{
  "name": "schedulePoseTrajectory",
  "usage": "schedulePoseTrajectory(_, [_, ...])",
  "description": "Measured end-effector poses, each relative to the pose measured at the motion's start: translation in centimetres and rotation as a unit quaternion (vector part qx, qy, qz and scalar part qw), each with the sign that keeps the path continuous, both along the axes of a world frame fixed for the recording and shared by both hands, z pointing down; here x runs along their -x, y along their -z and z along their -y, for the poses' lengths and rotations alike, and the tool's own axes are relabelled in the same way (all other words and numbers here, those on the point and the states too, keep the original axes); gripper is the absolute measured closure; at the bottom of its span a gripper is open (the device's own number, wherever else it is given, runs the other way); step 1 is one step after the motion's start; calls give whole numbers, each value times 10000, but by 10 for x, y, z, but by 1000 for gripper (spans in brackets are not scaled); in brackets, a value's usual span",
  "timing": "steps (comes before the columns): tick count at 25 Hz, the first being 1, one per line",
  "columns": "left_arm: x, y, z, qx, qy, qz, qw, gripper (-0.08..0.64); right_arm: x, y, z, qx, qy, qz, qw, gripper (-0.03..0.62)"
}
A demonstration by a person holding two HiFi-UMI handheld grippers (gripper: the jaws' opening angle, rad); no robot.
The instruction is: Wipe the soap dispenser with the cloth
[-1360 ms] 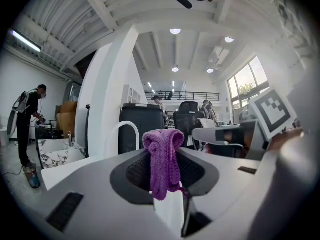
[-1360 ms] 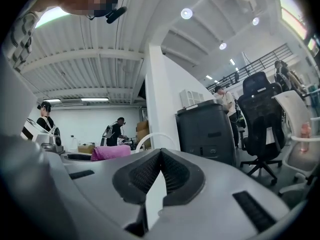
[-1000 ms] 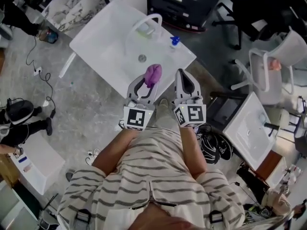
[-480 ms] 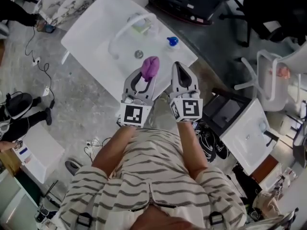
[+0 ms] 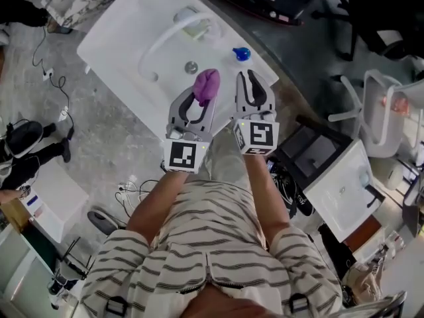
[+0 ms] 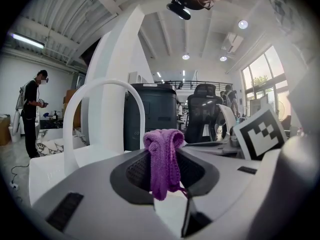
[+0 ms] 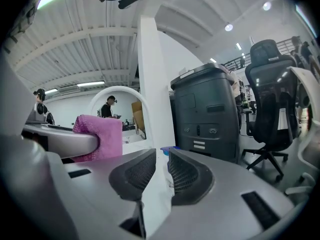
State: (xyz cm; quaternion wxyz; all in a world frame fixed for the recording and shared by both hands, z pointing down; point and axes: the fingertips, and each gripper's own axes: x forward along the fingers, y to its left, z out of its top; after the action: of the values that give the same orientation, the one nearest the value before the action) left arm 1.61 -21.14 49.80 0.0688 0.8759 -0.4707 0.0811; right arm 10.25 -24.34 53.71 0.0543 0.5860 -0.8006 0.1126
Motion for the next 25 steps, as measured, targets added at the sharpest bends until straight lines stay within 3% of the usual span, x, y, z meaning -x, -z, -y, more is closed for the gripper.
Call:
schedulePoseTrajectory(9, [6, -13, 2, 132, 171, -36, 9998, 442, 1, -35, 25, 240, -324, -268, 9988, 481])
schedulePoseTrajectory(25, [14, -33, -2, 287, 286, -26, 9992, 442, -2, -56, 52, 365, -936, -471, 9938, 453])
